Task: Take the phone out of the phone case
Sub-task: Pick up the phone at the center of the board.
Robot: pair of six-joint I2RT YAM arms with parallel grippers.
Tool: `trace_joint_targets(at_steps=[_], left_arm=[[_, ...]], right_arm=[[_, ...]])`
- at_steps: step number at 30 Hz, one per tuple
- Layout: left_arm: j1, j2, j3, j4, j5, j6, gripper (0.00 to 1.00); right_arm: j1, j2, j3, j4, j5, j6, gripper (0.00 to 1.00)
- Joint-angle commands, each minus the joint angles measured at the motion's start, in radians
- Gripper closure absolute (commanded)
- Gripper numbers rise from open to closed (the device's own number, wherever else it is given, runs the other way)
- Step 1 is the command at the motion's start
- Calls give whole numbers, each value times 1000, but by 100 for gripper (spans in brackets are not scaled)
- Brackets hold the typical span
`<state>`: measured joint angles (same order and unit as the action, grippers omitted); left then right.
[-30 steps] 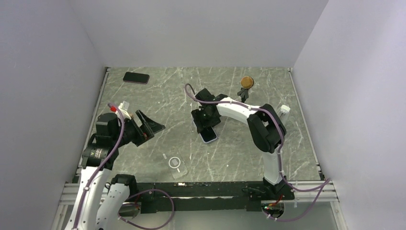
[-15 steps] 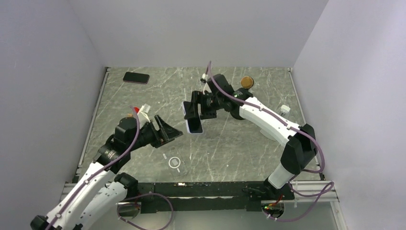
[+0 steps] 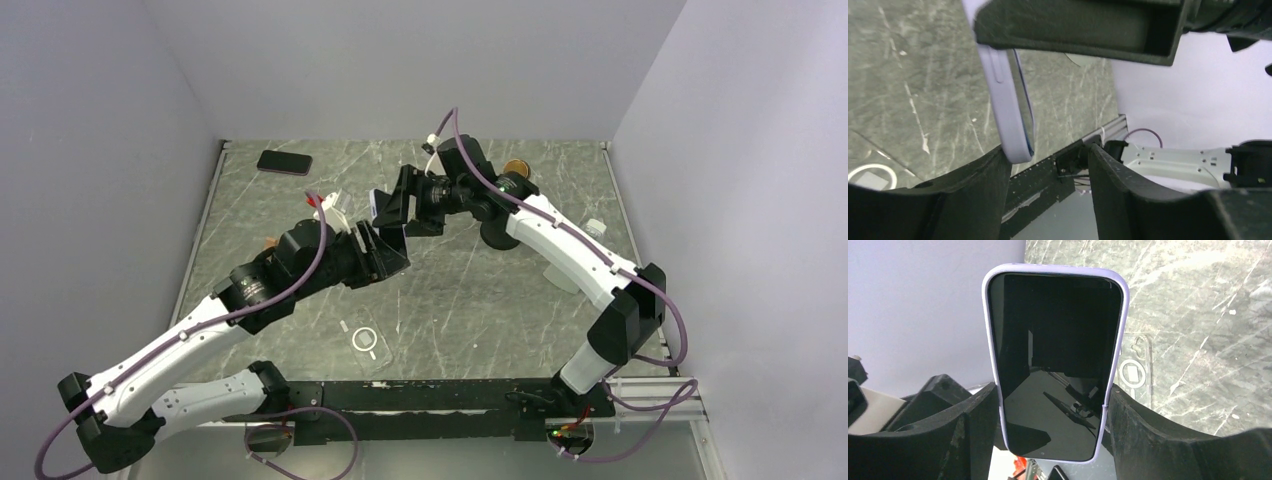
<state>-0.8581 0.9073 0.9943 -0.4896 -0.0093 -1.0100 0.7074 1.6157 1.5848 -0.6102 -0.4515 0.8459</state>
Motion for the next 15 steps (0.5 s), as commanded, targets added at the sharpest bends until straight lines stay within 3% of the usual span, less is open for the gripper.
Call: trace_joint_targets(at_steps=[1, 6, 15], left_arm=[[-19, 14, 86, -130, -167, 20, 43], [-19, 18, 48, -60, -168, 0, 56], [-19, 53, 89, -32, -204, 57, 64]], right_arm=[[-3, -99, -9, 48, -1, 67, 100], [-2, -121, -33, 62, -4, 79, 100], [15, -148, -65, 72, -7, 77, 100]])
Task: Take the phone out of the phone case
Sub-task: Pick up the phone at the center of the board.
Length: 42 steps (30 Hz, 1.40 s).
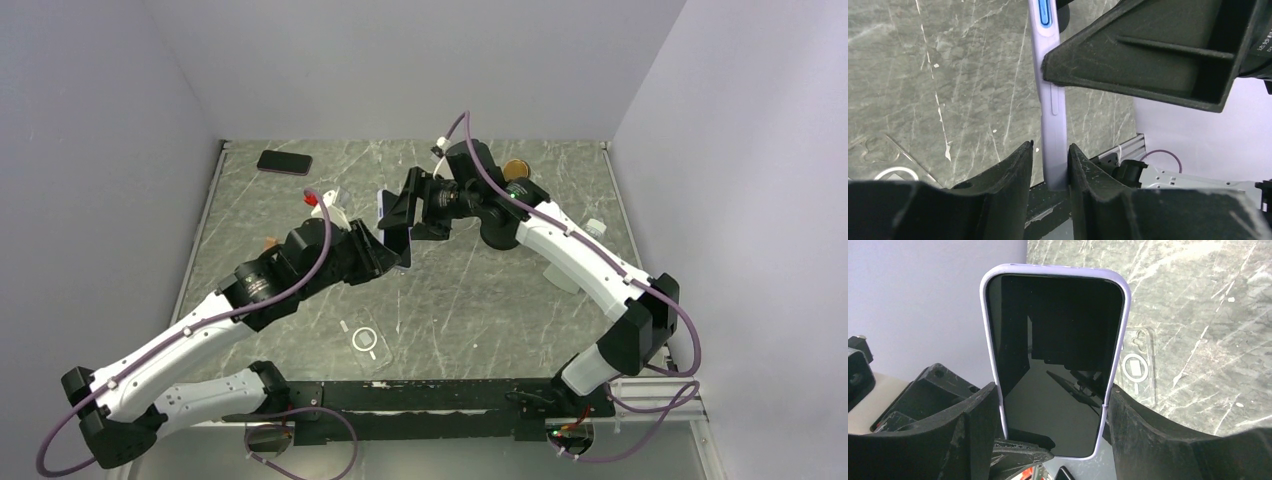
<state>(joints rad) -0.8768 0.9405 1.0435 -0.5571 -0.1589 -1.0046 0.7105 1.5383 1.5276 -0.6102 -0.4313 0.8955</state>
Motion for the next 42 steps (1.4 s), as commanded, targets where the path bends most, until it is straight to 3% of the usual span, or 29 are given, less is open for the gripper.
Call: trace_joint_targets(at_steps=[1, 7, 9, 12, 17, 18, 19, 29, 33, 36, 42], left_arm=[[-1, 26, 40, 47, -47, 58, 67], [0, 58, 55, 32, -15, 38, 97], [0, 47, 53, 21, -19, 29, 100], [0, 9, 30, 36, -13, 25, 100], [13, -78, -21, 34, 21, -18, 100], [19, -97, -31, 41, 33, -16, 100], [25, -118, -43, 47, 46, -12, 100], [128, -295, -108, 93, 140, -1, 100], [158, -336, -139, 182, 223, 12, 100], [171, -369, -203, 331, 300, 6, 100], [191, -388, -304, 605, 380, -29, 100]], right_arm=[[15, -76, -13, 77, -26, 30, 100], [31, -105, -18, 69, 10, 32, 100], [37, -108, -13, 54, 28, 25, 95], [46, -114, -32, 68, 32, 30, 68], [45, -91, -4, 43, 39, -35, 12], [46, -87, 18, 23, 50, -62, 3], [44, -81, 37, 6, 57, -91, 0], [7, -51, 198, -130, 81, -272, 0], [-55, -53, 201, -138, -10, -301, 0], [-121, -74, 148, -43, -191, -277, 1], [-154, -157, 11, 272, -407, -107, 15]])
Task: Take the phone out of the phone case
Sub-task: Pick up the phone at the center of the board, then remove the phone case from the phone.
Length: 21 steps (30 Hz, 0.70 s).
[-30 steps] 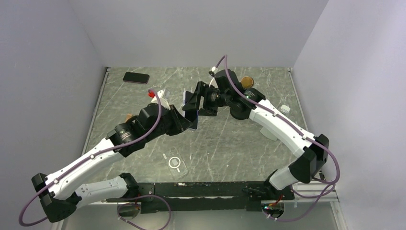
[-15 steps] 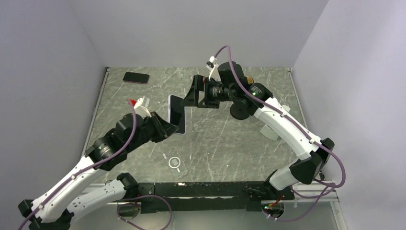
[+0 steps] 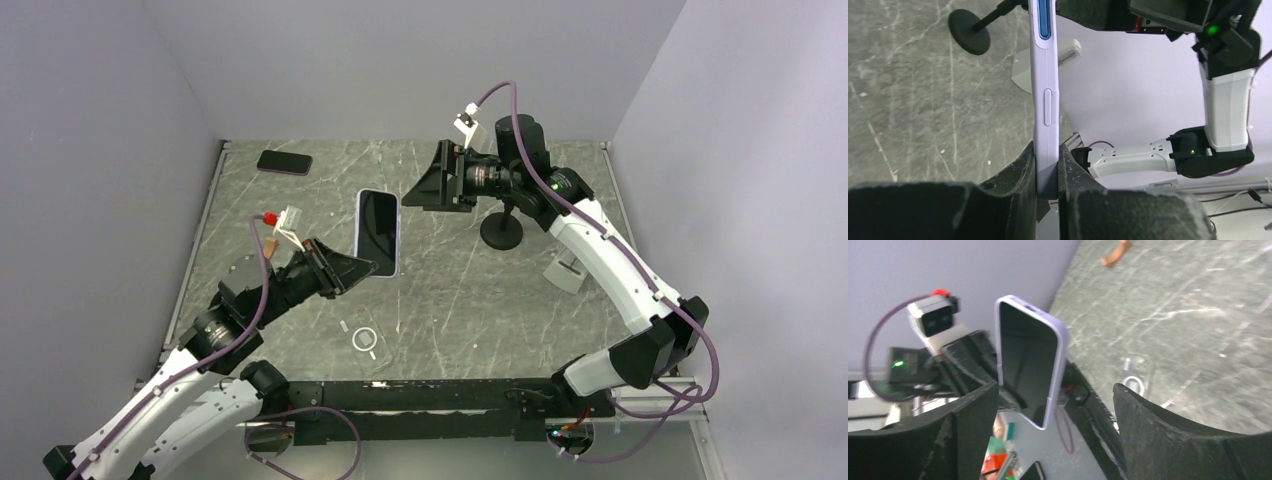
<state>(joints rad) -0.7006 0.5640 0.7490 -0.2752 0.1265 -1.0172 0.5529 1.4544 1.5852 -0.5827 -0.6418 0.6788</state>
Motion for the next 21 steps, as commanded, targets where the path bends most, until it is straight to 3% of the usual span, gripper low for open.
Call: trace_joint_targets(at_steps=[1, 8, 13, 18, 21], left_arm=[[17, -7, -13, 353, 113, -16, 100], [22, 23, -67, 614, 198, -89, 100], [30, 103, -88, 791, 261, -178, 100], [32, 166, -102, 914, 311, -244, 100], [38, 176, -103, 927, 302, -269, 100]], right_arm=[[3, -73, -59, 271, -208, 135, 17], [3, -50, -1, 203, -167, 96, 21], [4, -59, -23, 314, -198, 167, 45], [4, -117, -130, 601, -194, 354, 50], [4, -122, -103, 542, -144, 335, 65]])
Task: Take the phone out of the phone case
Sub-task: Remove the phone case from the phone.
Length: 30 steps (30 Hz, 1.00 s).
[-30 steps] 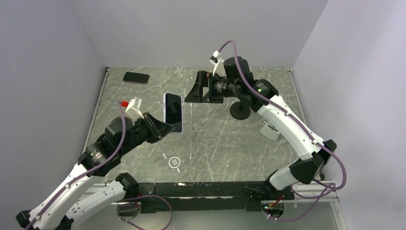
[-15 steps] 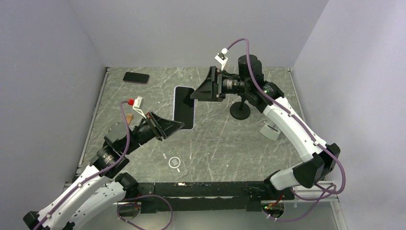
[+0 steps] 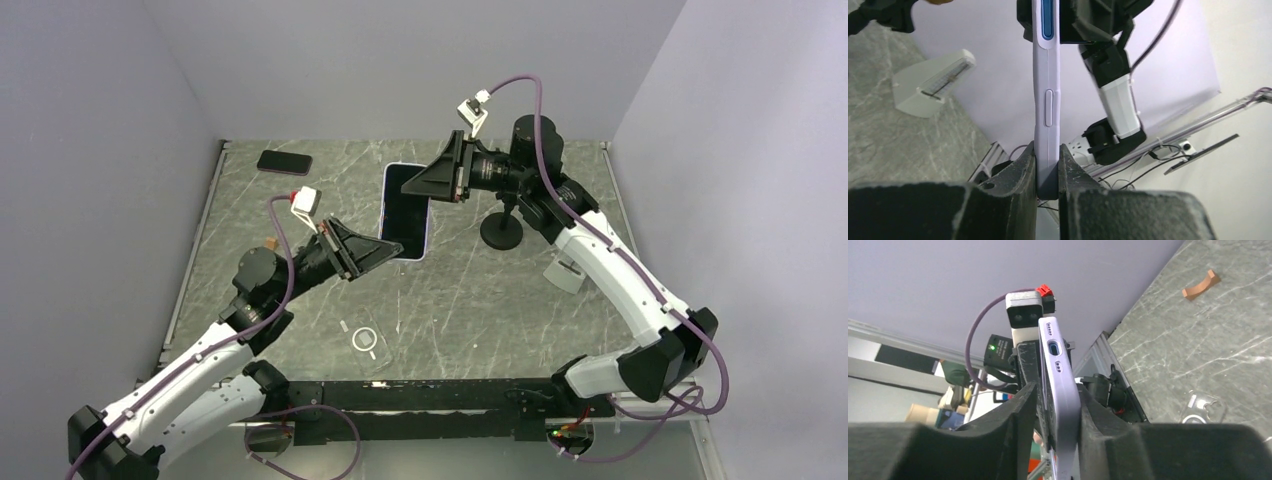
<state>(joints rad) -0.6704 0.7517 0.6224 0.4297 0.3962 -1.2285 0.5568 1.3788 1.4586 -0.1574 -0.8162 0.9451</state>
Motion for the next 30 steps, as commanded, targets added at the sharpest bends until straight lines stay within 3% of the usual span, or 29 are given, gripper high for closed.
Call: trace_joint_targets(at_steps=[1, 4, 5, 6, 8, 10, 11, 13, 16, 23, 30], left_arm=[[9, -7, 26, 233, 33, -61, 100], [9, 3, 37, 242, 50, -50, 100], [9, 4, 44, 207, 49, -47, 100], [8, -1, 50, 159, 40, -46, 90], [11, -20, 77, 4, -3, -40, 54], [26, -61, 138, -257, -73, -4, 27], [27, -87, 164, -359, -110, 59, 17], [27, -146, 200, -538, -227, 151, 8], [28, -212, 233, -685, -315, 189, 5], [28, -186, 360, -781, -238, 320, 1], [29, -130, 376, -580, -50, 332, 4]], right_arm=[[0, -50, 28, 104, 27, 65, 77], [0, -73, 2, 127, 31, 72, 100], [-1, -80, -9, 149, 27, 84, 100], [0, -84, -16, 178, 18, 98, 100], [-1, -91, -15, 193, 25, 116, 100], [-8, -97, 3, 163, 55, 124, 100], [-11, -100, 2, 130, 68, 119, 100], [-18, -106, 6, 65, 106, 99, 100], [-36, -77, 58, -22, 93, 81, 100], [-52, -71, 87, -32, 59, 82, 100], [-77, -83, 66, 48, 23, 201, 100]])
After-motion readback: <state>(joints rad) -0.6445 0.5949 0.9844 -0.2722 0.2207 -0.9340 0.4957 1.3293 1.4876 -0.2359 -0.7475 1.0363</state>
